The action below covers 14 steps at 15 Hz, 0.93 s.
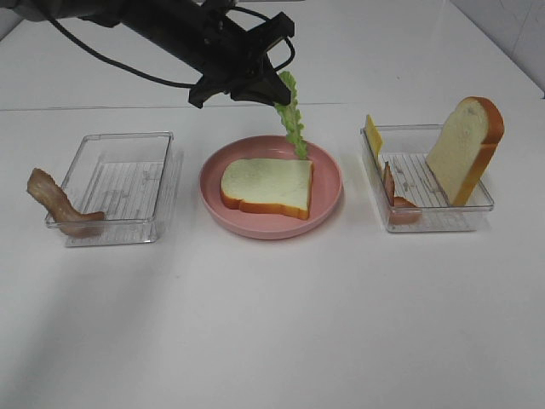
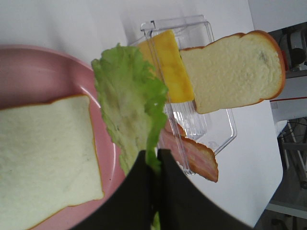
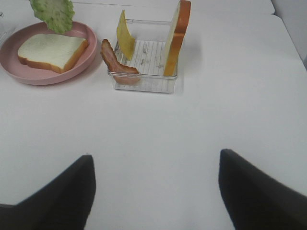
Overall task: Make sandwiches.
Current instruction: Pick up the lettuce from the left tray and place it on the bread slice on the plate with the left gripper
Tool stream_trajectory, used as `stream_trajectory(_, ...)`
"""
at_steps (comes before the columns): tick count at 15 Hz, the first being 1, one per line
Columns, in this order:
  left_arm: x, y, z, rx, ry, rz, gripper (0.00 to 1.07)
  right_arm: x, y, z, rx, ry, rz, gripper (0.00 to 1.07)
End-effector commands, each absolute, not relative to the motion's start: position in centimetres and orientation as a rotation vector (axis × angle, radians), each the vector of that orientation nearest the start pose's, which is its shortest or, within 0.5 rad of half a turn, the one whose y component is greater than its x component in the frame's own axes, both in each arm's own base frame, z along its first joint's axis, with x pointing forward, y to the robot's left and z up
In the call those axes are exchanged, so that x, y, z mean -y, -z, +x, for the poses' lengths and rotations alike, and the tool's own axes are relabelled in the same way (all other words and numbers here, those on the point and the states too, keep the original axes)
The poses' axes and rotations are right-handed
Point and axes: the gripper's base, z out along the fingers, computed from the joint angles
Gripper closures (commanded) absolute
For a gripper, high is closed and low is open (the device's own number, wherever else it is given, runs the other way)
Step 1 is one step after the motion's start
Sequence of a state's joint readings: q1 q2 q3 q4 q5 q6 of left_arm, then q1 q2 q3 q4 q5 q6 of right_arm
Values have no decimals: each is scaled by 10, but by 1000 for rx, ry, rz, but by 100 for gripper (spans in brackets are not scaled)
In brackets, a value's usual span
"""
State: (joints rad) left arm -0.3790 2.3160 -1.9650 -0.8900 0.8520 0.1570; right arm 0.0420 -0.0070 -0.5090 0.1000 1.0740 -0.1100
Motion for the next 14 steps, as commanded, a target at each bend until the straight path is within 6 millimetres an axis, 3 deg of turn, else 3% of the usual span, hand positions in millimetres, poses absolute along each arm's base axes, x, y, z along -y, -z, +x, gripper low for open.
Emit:
stream_trajectory(1, 246, -188, 458, -2602, 1200, 77, 107, -8, -279, -9, -2011, -68, -157, 39)
stream_trajectory(7, 248, -155, 452, -2736, 1211, 153, 107, -8, -279, -9, -2011, -68, -157, 39)
stream_trajectory(13, 239, -162, 452, -2742, 1041, 254, 107, -8, -279, -9, -2011, -68, -157, 39)
stream_trajectory(14, 236, -168, 453, -2726, 991, 279, 96, -8, -279, -9, -2011, -68, -157, 39)
